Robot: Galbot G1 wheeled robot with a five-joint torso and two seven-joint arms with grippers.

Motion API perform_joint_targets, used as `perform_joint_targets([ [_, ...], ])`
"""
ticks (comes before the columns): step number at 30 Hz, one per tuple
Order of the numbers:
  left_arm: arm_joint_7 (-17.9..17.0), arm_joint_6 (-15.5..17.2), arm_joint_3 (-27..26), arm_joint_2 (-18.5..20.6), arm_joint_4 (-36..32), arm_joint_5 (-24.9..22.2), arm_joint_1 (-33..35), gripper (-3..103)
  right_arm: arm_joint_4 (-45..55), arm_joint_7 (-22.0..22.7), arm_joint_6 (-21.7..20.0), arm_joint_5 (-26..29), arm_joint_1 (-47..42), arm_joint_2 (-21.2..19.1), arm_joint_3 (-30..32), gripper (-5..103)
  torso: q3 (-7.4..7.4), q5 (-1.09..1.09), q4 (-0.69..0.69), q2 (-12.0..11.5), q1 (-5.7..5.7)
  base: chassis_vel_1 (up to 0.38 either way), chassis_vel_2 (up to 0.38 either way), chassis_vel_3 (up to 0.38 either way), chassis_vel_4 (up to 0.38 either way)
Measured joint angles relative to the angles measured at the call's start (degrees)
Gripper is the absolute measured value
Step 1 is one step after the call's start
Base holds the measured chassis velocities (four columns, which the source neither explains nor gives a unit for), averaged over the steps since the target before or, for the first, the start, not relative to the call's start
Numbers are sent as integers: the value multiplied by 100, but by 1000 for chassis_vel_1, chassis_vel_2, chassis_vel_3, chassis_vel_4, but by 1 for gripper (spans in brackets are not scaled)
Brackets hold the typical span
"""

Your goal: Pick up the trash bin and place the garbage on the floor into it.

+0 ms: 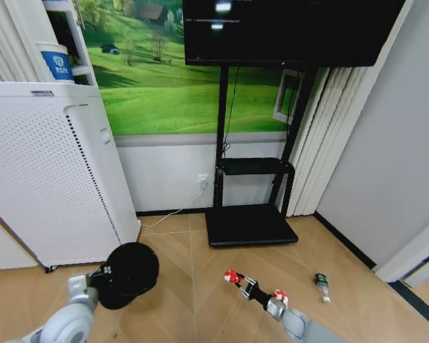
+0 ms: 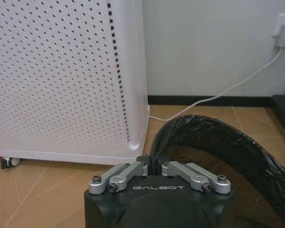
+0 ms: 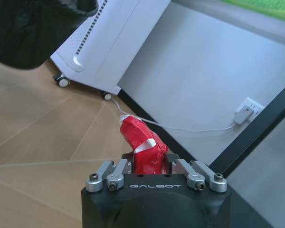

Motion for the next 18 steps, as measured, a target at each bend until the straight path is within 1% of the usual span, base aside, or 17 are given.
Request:
perform_joint_targets([
  [4, 0, 6, 190, 23, -34, 94, 13, 7, 129, 63, -17, 64, -1, 1, 57, 32, 0, 0, -1, 1, 0, 0, 0, 0, 0],
  [6, 12, 7, 311, 88, -46, 161, 27, 7, 353, 85, -70, 159, 1, -1, 73, 32, 0, 0, 0, 1, 0, 0, 0, 0, 0],
  [11, 22, 7, 433, 143, -46, 159, -67, 7, 512, 88, -120, 224, 15, -10, 57, 32, 0, 0, 0, 1, 0, 0, 0, 0, 0],
  [13, 26, 8, 663, 232, -31, 96, -373, 7, 723, 89, -165, 268, 47, -25, 18, 32, 0, 0, 0, 1, 0, 0, 0, 0, 0],
  [14, 21, 9, 808, 285, -31, 20, -614, 7, 861, 89, -190, 281, 75, -39, -14, 32, -1, 1, -3, 1, 0, 0, 0, 0, 0],
  [15, 21, 9, 808, 285, -31, 20, -614, 7, 861, 89, -190, 281, 75, -39, -14, 32, -1, 1, -3, 1, 0, 0, 0, 0, 0],
  [17, 18, 105, 945, 399, -51, -213, -959, 7, 1119, 98, -226, 347, 155, -54, -96, 32, 0, 1, -4, 1, -1, 0, 0, 0, 0],
  [18, 18, 105, 945, 399, -51, -213, -959, 7, 1119, 98, -226, 347, 155, -54, -96, 32, 0, 1, -4, 1, -1, 0, 0, 0, 0],
])
